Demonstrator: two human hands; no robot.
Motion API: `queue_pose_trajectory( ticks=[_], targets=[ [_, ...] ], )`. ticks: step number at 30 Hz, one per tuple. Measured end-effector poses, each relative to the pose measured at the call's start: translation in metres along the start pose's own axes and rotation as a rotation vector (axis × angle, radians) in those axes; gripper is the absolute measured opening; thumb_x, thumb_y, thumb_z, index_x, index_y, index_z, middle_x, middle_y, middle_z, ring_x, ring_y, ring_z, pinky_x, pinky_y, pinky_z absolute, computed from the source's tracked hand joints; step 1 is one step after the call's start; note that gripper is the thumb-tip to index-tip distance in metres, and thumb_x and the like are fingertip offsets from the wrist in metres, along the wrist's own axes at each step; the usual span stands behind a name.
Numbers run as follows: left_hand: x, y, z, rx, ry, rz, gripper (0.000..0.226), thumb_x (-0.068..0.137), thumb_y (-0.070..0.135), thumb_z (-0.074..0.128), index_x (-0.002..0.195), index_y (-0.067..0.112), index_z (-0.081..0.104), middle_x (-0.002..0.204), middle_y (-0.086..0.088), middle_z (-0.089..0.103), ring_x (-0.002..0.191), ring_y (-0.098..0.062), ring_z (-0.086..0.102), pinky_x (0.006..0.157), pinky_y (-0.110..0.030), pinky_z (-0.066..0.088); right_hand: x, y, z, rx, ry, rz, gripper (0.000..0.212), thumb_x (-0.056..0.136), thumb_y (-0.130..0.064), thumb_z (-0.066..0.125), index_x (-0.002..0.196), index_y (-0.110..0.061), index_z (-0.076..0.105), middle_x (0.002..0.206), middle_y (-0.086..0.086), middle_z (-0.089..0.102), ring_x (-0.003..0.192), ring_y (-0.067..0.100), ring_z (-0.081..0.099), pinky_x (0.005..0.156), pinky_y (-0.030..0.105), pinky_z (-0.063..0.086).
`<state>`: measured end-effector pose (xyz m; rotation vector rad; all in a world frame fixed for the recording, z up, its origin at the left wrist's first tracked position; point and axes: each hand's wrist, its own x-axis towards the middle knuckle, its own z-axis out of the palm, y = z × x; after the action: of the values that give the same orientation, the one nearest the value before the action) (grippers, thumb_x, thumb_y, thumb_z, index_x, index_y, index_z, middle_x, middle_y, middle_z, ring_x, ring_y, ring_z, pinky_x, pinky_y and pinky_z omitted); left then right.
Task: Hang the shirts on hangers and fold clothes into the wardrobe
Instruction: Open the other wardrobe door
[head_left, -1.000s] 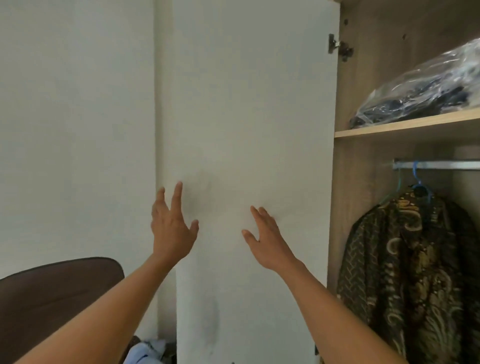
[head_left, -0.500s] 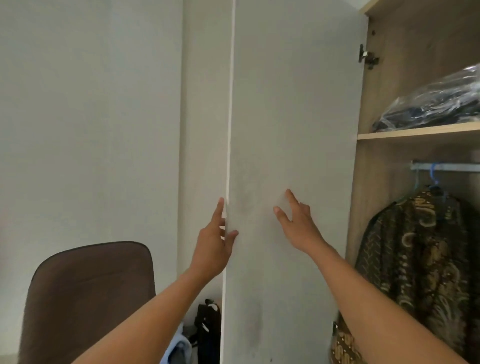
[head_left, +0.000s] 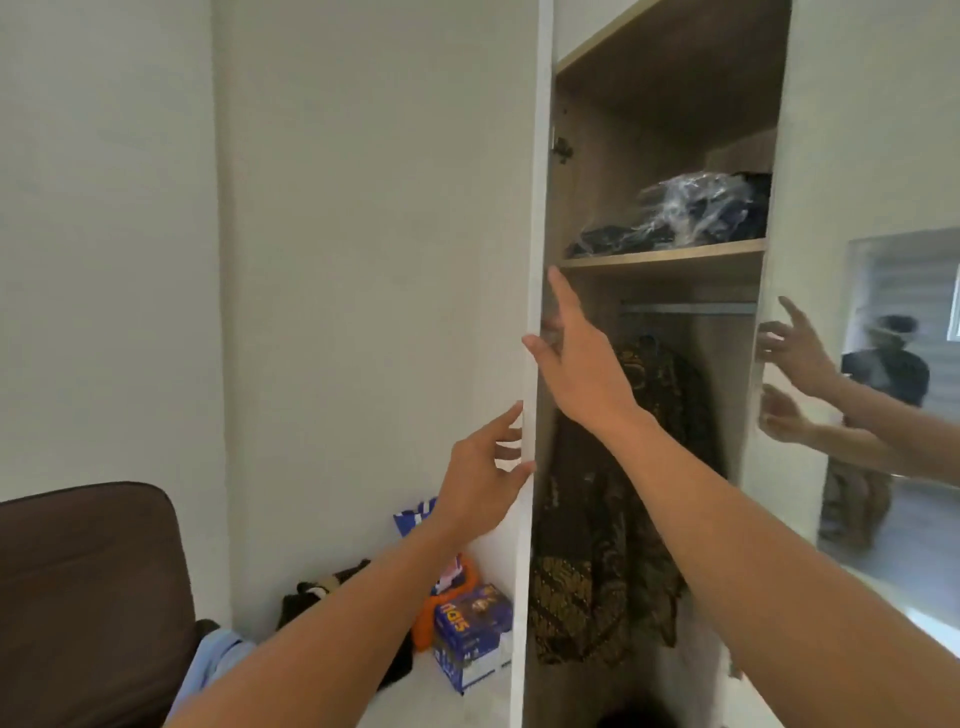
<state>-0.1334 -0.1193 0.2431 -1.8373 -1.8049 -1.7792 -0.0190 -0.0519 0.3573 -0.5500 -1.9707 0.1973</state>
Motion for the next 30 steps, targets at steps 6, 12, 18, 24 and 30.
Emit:
queue_pose_trajectory(
  ticks=[6, 12, 18, 24, 30],
  targets=[
    [-0.01, 0.034, 0.067, 0.022, -0.24, 0.047, 0.066, 0.095, 0.028, 0.065, 0.15, 0.04, 0.031, 0.157, 0.015, 0.035, 0.115, -0.013, 0.062, 0.093, -0.028, 0.056, -0.02, 0.042, -0.067, -0.607, 0.022, -0.048, 0.054, 0.105, -0.033, 0.046, 0.155, -0.035, 0.025, 0.142, 0.001, 0.055, 0.132, 0.025, 0.053, 0.115, 0.063, 0.027],
    [0.0, 0.06, 0.136, -0.109, -0.461, -0.034, 0.075, 0.097, 0.023, 0.061, 0.156, 0.034, 0.016, 0.164, 0.012, 0.016, 0.146, -0.022, 0.034, 0.115, -0.045, 0.038, -0.035, 0.101, -0.118, -1.064, -0.018, -0.072, 0.054, 0.099, -0.053, 0.044, 0.15, -0.035, 0.037, 0.16, 0.007, 0.033, 0.15, 0.039, 0.019, 0.108, 0.079, 0.011],
    [0.016, 0.079, 0.192, -0.086, -0.553, -0.083, 0.103, 0.08, 0.07, 0.062, 0.158, 0.038, 0.001, 0.165, 0.017, -0.003, 0.151, -0.016, 0.017, 0.12, -0.041, 0.025, -0.036, 0.145, -0.157, -1.26, -0.094, -0.107, 0.063, 0.098, -0.064, 0.033, 0.154, -0.035, 0.028, 0.167, 0.01, 0.01, 0.152, 0.042, -0.002, 0.107, 0.081, -0.004],
    [0.019, 0.07, 0.241, -0.001, -0.548, -0.022, 0.129, 0.066, 0.07, 0.077, 0.153, 0.045, -0.016, 0.161, 0.022, -0.021, 0.152, -0.008, -0.002, 0.123, -0.04, 0.018, -0.03, 0.174, -0.166, -1.264, -0.12, -0.124, 0.068, 0.099, -0.064, 0.027, 0.156, -0.027, 0.026, 0.168, 0.004, 0.003, 0.151, 0.039, -0.015, 0.108, 0.074, -0.016],
    [0.026, 0.067, 0.251, 0.096, -0.544, -0.001, 0.14, 0.056, 0.078, 0.077, 0.152, 0.044, -0.019, 0.161, 0.022, -0.023, 0.153, -0.012, -0.003, 0.123, -0.044, 0.02, -0.029, 0.182, -0.167, -1.262, -0.122, -0.124, 0.068, 0.1, -0.061, 0.022, 0.156, -0.023, 0.028, 0.168, 0.005, 0.004, 0.151, 0.04, -0.017, 0.104, 0.07, -0.026]
  ],
)
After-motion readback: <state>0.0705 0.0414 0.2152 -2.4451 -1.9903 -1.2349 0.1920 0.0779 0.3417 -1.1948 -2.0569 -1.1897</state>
